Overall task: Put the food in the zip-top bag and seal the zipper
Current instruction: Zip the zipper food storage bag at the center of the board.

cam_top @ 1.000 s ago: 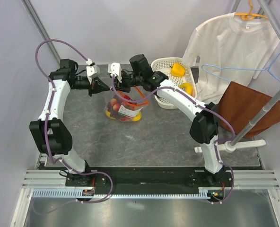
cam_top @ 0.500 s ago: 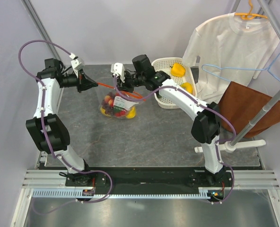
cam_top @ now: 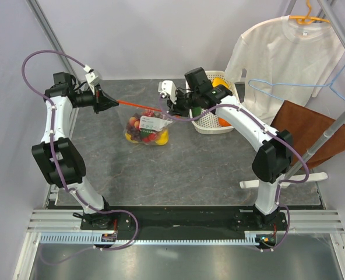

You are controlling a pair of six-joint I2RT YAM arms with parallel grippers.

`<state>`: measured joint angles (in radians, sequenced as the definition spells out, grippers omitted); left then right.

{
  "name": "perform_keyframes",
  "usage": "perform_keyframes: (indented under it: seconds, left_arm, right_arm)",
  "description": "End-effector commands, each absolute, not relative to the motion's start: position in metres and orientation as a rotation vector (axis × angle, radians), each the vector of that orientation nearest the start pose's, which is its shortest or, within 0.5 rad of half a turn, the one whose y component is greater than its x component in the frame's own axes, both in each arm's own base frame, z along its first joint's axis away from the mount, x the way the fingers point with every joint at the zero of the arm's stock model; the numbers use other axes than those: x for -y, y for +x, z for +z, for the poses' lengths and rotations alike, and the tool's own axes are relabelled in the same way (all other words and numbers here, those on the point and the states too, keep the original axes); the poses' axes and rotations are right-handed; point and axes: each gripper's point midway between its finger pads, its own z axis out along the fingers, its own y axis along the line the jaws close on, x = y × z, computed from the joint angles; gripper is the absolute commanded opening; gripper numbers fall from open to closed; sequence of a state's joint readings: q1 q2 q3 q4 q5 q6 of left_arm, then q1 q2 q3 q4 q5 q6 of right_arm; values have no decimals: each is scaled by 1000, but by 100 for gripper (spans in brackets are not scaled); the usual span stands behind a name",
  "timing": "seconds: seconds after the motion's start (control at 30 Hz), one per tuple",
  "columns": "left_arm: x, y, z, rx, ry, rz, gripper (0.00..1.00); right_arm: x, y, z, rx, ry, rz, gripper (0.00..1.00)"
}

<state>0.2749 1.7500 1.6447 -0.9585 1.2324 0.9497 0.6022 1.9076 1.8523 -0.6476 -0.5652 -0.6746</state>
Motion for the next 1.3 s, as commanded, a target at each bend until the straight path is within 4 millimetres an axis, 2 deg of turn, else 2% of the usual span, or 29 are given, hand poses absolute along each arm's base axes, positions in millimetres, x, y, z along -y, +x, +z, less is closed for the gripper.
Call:
perform_keyframes:
  seconds: [0.0,0.27,0.4,0.43,0.47,0.53,0.57,0.6,0.67,0.73,0.77,0.83,0.9,0.93,0.97,1.07,1.13,1.2,1.23,1.27]
  left_arm:
    - [26,424,265,-1664,957,-723,2]
    - [24,427,263,-1686,932,-734,2]
    - [29,423,266,-1666,946,-742,2]
    - [29,424,266,-1673,940,-741,2]
    - [30,428,269,-1680,931,-743,6]
    - [29,431,275,-1773,798,-814,15]
    - [28,435,285,-1785,754,-828,24]
    - [31,431,290,-1843,649,-899,29]
    - [33,429,299,-1875,565,-933,38]
    - [31,423,308,-1954,390,-962,43]
    - [34,419,309,-1973,346,-985,70]
    - [38,408,318,-2017,208,-1028,99]
    - [42,397,318,-2059,81,-1099,100]
    - [47,384,329,-2046,82,-1103,100]
    - [50,377,319,-2074,36,-1121,100]
    - [61,352,318,-2101,-24,-1165,100]
    - [64,339,312,-2146,-84,-1184,100]
    - [73,323,304,-2186,-134,-1275,100]
    - [75,317,299,-2208,-163,-1316,100]
    - [80,305,285,-2259,-235,-1381,100]
  right_arm:
    - [-304,368,234,-1666,-1580,531,0]
    - [-282,352,221,-1725,-1603,523,0]
    - [-291,357,229,-1729,-1552,565,0]
    - [-295,360,238,-1718,-1531,570,0]
    - [-300,359,240,-1733,-1507,616,0]
    - [-307,358,252,-1716,-1478,664,0]
    - [-313,354,255,-1705,-1476,717,0]
    - [-316,350,258,-1721,-1451,756,0]
    - [-323,344,261,-1720,-1431,800,0]
    - [-328,335,258,-1749,-1399,864,0]
    - [-334,331,261,-1727,-1397,876,0]
    - [-338,324,257,-1744,-1384,901,0]
    - [-347,318,260,-1711,-1386,914,0]
    - [-350,316,257,-1731,-1370,931,0]
    - [-356,313,259,-1713,-1372,938,0]
    - [-368,307,259,-1713,-1353,980,0]
    - [-373,304,257,-1716,-1343,993,0]
    - [-382,301,256,-1710,-1336,1012,0]
    - [-385,299,254,-1712,-1336,1022,0]
    - [-390,297,254,-1702,-1338,1031,0]
